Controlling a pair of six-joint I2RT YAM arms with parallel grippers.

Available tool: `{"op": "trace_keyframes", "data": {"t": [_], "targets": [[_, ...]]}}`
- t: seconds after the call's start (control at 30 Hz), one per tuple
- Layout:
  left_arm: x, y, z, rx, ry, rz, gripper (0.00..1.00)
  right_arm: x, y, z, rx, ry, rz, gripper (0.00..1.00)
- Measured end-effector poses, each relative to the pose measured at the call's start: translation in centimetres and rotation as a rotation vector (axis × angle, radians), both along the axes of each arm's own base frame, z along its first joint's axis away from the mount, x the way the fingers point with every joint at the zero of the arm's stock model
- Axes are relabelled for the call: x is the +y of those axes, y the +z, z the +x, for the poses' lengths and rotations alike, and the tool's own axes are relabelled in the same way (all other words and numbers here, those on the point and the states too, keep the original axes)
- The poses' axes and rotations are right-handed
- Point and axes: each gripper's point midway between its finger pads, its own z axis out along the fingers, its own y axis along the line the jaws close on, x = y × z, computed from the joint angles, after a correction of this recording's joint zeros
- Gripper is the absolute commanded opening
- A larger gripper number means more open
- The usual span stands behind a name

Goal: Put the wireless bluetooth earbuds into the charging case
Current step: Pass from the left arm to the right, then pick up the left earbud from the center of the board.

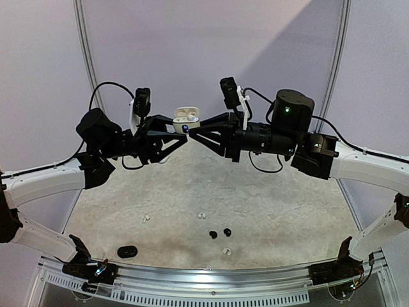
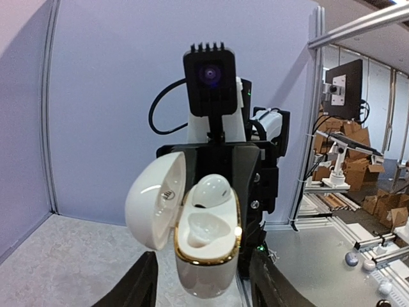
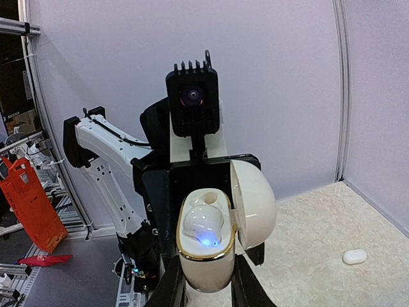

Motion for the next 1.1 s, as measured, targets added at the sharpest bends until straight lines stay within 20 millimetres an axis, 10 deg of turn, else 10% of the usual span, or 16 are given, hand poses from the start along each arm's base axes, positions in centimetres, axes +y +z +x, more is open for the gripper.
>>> {"op": "trace_keyframes", "data": {"t": [0.27, 0.57, 0.83, 1.1], "targets": [[-0.1, -0.5, 0.2, -0.019, 0.018, 0.012, 0.80, -0.6, -0.5, 0.5, -0.014, -0.044, -0.002, 0.00], [0.4, -3.4, 0.8, 0.006, 0.082, 0.142, 0.83, -2.1, -0.6, 1.3, -0.084, -0.136, -0.008, 0.00], [3.3, -11.1, 3.1, 0.033, 0.298, 0.594, 0.79, -3.4, -1.5, 2.3, -0.204, -0.227, -0.058, 0.00], [12.2, -23.6, 0.2, 0.114, 0.285, 1.286, 0.76, -3.9, -4.5, 3.1, -0.223, -0.256, -0.131, 0.00]]}}
